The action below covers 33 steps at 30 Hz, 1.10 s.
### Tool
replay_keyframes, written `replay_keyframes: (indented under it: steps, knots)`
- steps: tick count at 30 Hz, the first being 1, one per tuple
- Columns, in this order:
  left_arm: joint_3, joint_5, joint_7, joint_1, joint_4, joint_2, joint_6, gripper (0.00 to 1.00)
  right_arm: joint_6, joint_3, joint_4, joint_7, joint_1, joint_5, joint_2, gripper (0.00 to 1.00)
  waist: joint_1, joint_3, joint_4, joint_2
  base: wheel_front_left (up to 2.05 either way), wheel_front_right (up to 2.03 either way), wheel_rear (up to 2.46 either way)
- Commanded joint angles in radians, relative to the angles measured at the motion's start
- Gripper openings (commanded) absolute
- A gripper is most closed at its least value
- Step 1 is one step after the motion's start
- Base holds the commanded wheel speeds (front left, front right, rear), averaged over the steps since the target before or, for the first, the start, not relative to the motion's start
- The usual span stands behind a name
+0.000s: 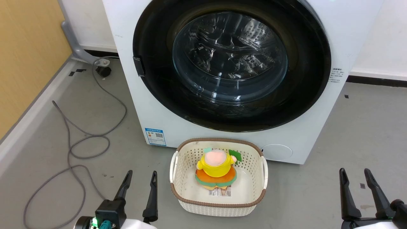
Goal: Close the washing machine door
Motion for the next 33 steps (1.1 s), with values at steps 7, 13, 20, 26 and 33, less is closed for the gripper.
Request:
replay_keyframes:
  steps: [7,13,20,26,33]
  knots:
    - [-0.01,0.018,-0.004,0.015,-0.004,0.011,0.018,1.0,-0.001,-0.004,-0.014,0.008,0.021,-0.014,0.012,1.0,0.0001,0.002,0.0,0.0,0.0,0.0,0.0]
    - [-0.01,0.012,0.0,0.005,-0.009,0.007,0.017,0.0,0.0,-0.002,-0.012,0.012,0.009,-0.014,0.007,0.0,0.0001,0.002,0.0,0.0,0.0,0.0,0.0]
    - [-0.005,0.015,0.009,0.004,-0.012,0.003,0.016,0.0,0.0,0.002,-0.012,0.02,0.005,-0.021,0.008,0.0,0.0001,0.003,-0.003,0.0,0.0,0.0,0.0]
    - [0.003,0.023,0.021,0.003,-0.019,0.001,0.013,0.0,0.0,0.007,-0.014,0.031,0.0,-0.031,0.01,0.0,0.0001,0.003,-0.007,0.0,0.0,0.0,0.0]
    - [0.012,0.033,0.036,0.001,-0.027,-0.001,0.01,0.0,0.0,0.012,-0.016,0.044,-0.006,-0.044,0.013,0.0,0.0001,0.004,-0.012,0.0,0.0,0.0,0.0]
